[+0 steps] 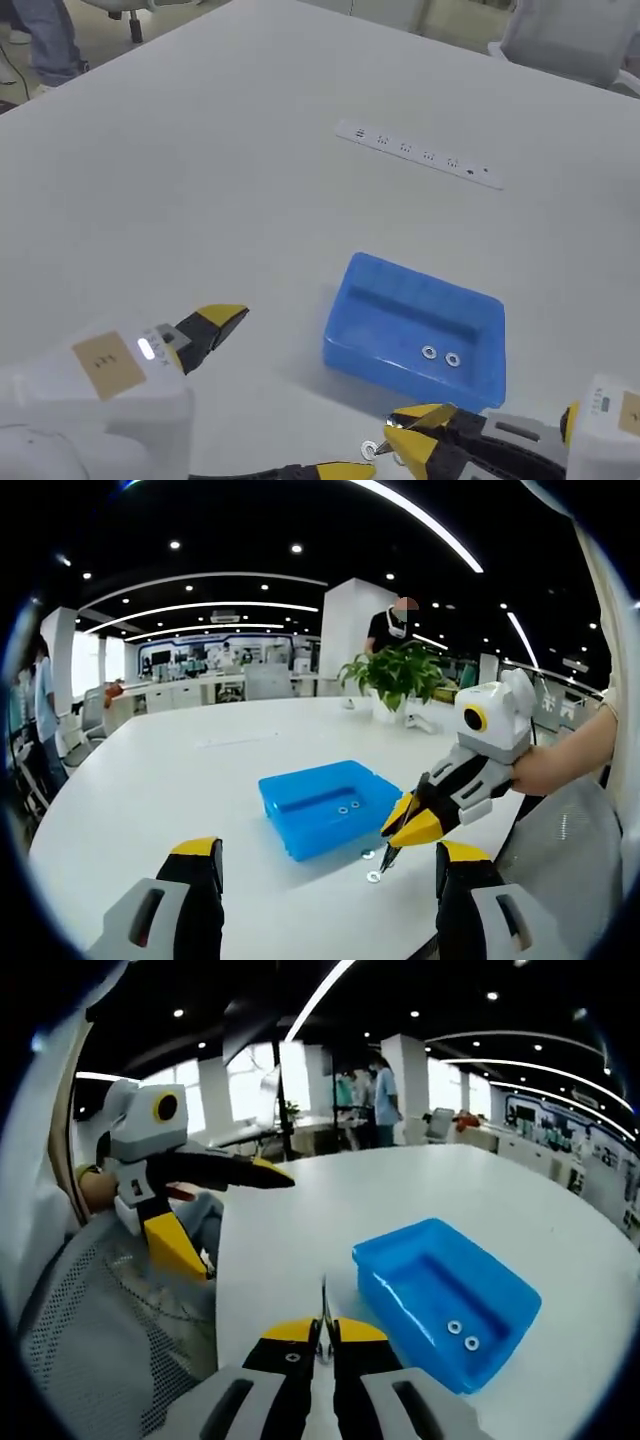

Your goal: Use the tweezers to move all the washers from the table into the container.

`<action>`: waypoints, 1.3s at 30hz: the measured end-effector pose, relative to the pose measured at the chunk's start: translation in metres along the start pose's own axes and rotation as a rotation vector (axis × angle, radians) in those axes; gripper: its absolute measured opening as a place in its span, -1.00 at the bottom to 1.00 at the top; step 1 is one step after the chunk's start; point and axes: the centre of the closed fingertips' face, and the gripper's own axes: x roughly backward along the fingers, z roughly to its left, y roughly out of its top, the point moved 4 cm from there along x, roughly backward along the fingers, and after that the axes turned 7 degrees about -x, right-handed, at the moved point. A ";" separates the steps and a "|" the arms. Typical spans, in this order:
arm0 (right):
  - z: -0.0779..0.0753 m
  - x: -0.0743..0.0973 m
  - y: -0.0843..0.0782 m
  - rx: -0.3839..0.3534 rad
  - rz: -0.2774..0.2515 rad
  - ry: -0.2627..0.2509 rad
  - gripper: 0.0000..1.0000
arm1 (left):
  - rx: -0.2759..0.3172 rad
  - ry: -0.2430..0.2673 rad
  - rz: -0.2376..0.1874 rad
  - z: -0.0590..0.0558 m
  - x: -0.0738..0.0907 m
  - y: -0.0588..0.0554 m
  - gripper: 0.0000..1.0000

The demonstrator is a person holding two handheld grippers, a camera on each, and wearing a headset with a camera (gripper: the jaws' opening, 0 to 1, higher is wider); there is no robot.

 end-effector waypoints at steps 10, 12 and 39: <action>-0.011 0.008 -0.008 -0.023 0.018 -0.038 -0.94 | -0.002 -0.004 0.000 -0.001 -0.001 0.000 0.79; -0.010 0.007 -0.007 -0.021 0.019 -0.036 -0.94 | -0.001 -0.003 0.000 0.000 0.000 0.000 0.79; -0.005 0.012 0.007 0.066 0.039 -0.033 -0.96 | 0.000 -0.003 -0.007 0.000 0.000 0.001 0.80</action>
